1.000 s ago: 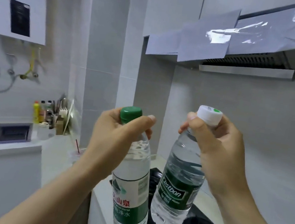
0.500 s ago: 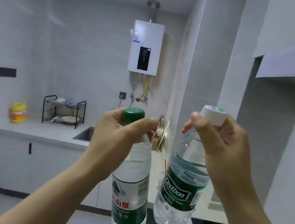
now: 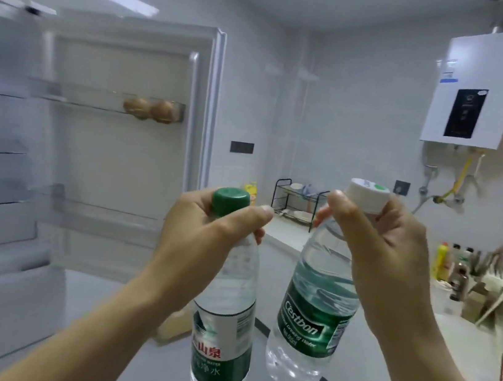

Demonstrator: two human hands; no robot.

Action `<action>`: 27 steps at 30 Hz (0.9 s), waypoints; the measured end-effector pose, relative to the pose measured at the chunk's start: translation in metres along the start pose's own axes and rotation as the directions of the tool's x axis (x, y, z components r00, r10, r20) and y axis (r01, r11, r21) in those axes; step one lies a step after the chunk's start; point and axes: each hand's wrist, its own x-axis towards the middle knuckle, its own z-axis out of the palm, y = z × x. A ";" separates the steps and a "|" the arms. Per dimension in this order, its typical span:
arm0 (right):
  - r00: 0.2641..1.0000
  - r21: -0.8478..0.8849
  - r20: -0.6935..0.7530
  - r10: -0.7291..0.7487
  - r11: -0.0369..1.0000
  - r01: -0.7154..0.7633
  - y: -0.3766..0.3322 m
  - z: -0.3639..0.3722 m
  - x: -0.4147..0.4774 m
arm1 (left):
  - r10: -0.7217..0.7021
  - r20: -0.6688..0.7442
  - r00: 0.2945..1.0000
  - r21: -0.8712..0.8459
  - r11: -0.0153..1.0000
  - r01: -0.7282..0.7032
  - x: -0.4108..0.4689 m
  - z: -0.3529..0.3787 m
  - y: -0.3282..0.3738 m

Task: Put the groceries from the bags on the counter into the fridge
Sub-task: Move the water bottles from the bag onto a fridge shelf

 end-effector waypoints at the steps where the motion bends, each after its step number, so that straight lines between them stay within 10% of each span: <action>1: 0.999 0.030 0.043 0.000 1.000 -0.001 0.001 0.013 0.000 | 0.003 -0.028 1.000 0.021 1.000 -0.003 -0.002 -0.012 0.000; 27: 0.932 0.379 0.361 -0.042 0.919 -0.106 -0.028 0.358 -0.023 | 0.103 -0.446 0.889 0.364 0.928 0.075 -0.027 -0.334 0.016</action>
